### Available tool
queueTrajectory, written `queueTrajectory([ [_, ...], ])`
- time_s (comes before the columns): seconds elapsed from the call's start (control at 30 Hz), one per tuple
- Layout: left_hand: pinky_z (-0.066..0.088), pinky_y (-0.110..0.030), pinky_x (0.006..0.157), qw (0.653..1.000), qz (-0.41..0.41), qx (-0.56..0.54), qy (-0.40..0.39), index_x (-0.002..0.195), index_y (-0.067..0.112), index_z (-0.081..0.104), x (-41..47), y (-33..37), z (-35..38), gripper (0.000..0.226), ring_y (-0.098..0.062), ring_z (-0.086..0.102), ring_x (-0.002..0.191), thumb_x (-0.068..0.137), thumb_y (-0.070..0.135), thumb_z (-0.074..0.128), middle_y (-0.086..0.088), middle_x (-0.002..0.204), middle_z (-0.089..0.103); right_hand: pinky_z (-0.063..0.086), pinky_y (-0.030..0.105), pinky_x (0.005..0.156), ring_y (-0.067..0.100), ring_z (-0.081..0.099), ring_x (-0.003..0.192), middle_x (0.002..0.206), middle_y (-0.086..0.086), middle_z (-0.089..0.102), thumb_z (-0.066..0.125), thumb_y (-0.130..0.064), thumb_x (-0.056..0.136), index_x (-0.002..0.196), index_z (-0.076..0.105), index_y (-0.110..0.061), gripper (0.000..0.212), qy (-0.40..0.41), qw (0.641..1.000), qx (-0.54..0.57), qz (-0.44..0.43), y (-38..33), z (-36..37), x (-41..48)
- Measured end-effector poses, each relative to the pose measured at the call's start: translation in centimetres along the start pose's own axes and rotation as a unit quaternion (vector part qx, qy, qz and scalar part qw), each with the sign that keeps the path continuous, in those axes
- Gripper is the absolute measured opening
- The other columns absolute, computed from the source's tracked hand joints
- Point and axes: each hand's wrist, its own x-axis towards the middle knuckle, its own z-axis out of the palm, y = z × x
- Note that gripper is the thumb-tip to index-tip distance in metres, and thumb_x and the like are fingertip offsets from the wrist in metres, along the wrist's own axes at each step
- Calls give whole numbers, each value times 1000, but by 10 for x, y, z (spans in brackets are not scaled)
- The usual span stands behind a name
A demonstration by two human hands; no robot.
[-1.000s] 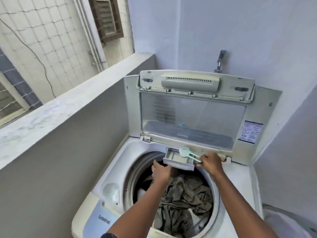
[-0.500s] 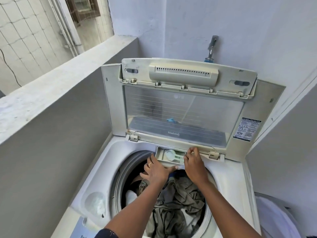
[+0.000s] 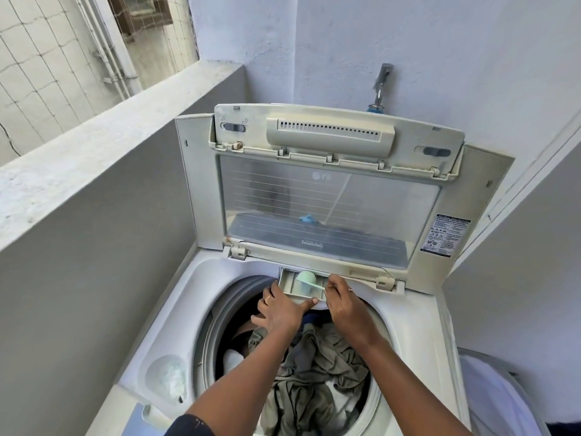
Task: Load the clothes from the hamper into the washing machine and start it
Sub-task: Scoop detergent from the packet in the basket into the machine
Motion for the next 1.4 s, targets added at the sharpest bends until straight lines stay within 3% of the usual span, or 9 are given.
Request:
queueTrajectory([
  [0.1,14,-56,111,1000,1,-1,1,146,21,17,-1,1,1,104,-31,15,143,66,67,66,-4,156,16,59,26,71,24,69,84,97,17,65,64,1,75,97,67,11,24,26,998,-29,-57,7,6,-2],
  [0.3,19,-53,108,1000,-6,-10,5,147,22,12,-3,1,3,107,-30,19,141,66,67,66,-6,155,20,58,25,72,22,68,87,93,15,69,29,1,97,96,69,9,40,33,990,-94,-96,5,1,-4],
  [0.53,20,-52,108,999,-19,-42,-1,148,25,3,-6,3,2,114,-30,22,140,64,62,71,-7,155,21,53,17,73,11,58,84,97,4,59,39,-10,93,99,68,-4,30,-8,1000,19,-14,4,0,-7],
  [0.7,22,-51,108,999,-16,-49,4,148,24,5,-11,3,0,109,-31,23,139,67,59,71,-8,155,20,49,24,86,24,62,94,103,17,63,56,-1,89,112,60,6,24,78,995,28,63,-2,-13,-9],
  [0.77,22,-50,108,998,-16,-58,8,147,23,8,-13,2,0,104,-31,22,140,71,57,70,-8,155,18,44,20,82,23,66,78,101,19,61,63,3,84,98,65,7,14,125,985,62,98,-6,-16,-12],
  [0.9,20,-47,111,995,-16,-100,8,148,20,9,-20,0,-3,95,-33,20,140,78,49,67,-10,155,16,38,11,67,17,55,61,88,15,56,67,11,76,72,69,9,5,186,955,152,177,-6,-19,-12],
  [1.03,18,-47,113,992,-14,-125,22,148,18,8,-28,-6,-12,88,-33,16,142,84,43,62,-11,156,12,51,9,60,23,58,70,94,7,49,61,6,84,80,70,11,12,171,898,269,304,-10,-28,-12],
  [1.13,17,-47,114,988,-11,-150,41,149,18,8,-37,-12,-20,81,-33,15,143,88,37,58,-11,157,12,44,0,48,5,54,59,99,15,51,60,8,84,86,69,12,11,169,856,332,358,-14,-34,-15],
  [1.4,21,-41,114,940,40,-286,181,147,10,17,-72,-40,-64,58,-28,20,142,97,21,44,-12,153,24,52,15,42,8,63,41,94,11,53,60,11,80,71,63,14,10,112,797,496,327,-69,-46,-6],
])
